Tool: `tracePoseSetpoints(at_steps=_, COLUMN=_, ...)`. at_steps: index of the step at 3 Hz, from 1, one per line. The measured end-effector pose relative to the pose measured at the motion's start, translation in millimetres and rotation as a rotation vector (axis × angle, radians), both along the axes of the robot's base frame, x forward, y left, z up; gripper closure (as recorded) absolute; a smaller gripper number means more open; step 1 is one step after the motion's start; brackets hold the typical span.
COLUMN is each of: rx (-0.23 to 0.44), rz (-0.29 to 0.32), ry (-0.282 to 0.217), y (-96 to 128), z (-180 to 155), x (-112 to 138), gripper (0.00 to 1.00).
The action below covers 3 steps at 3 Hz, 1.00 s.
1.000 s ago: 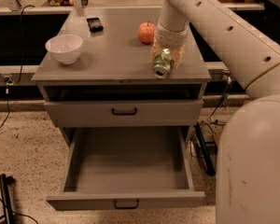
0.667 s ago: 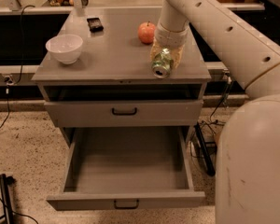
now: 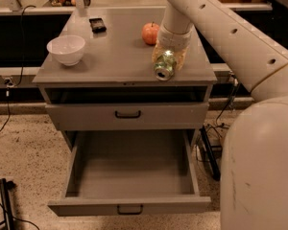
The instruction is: Pick green can from middle drawer and place on counter
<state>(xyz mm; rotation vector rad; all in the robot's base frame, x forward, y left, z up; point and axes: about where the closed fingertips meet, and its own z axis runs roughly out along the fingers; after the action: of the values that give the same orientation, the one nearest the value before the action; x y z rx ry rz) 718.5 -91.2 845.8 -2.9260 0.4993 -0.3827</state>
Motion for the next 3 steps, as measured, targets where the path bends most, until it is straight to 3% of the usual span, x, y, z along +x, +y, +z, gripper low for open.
tracePoseSetpoints(at_steps=1, rx=0.002, rz=0.001, ry=-0.003, y=1.5, z=-2.4, x=2.2, gripper=0.00)
tracePoseSetpoints(at_steps=3, rx=0.029, rz=-0.010, ry=-0.016, y=-7.9, z=9.7, x=2.2, gripper=0.00)
